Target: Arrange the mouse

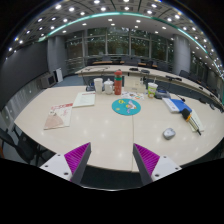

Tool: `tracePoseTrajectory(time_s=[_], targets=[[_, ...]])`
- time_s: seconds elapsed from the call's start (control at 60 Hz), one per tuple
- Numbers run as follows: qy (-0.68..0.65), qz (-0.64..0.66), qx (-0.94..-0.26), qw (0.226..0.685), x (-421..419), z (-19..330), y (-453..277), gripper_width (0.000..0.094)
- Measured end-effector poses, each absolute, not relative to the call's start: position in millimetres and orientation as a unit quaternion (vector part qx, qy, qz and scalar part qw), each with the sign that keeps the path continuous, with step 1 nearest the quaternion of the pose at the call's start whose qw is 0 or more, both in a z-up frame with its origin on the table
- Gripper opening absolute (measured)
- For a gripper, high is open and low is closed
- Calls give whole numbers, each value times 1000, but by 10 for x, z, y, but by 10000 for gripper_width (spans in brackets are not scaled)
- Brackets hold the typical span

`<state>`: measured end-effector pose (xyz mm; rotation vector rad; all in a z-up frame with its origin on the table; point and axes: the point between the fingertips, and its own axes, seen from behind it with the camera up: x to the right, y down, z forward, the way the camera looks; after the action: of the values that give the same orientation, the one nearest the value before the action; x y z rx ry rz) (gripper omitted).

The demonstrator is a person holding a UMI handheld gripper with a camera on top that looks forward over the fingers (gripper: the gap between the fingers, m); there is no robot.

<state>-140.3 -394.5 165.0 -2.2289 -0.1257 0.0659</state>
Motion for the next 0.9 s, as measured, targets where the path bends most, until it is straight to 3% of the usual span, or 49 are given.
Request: tracePoseTrajectory(time_s=[0.2,0.4,0.7,0.9], targets=[[32,-21,-915,401,-100,934,-3849,860],[79,-40,-906,415,1058,406,-3231,859],[79,-15,-908,412,1554,-120,-2259,856],[74,2,-904,421,1596,-91,-1828,848]])
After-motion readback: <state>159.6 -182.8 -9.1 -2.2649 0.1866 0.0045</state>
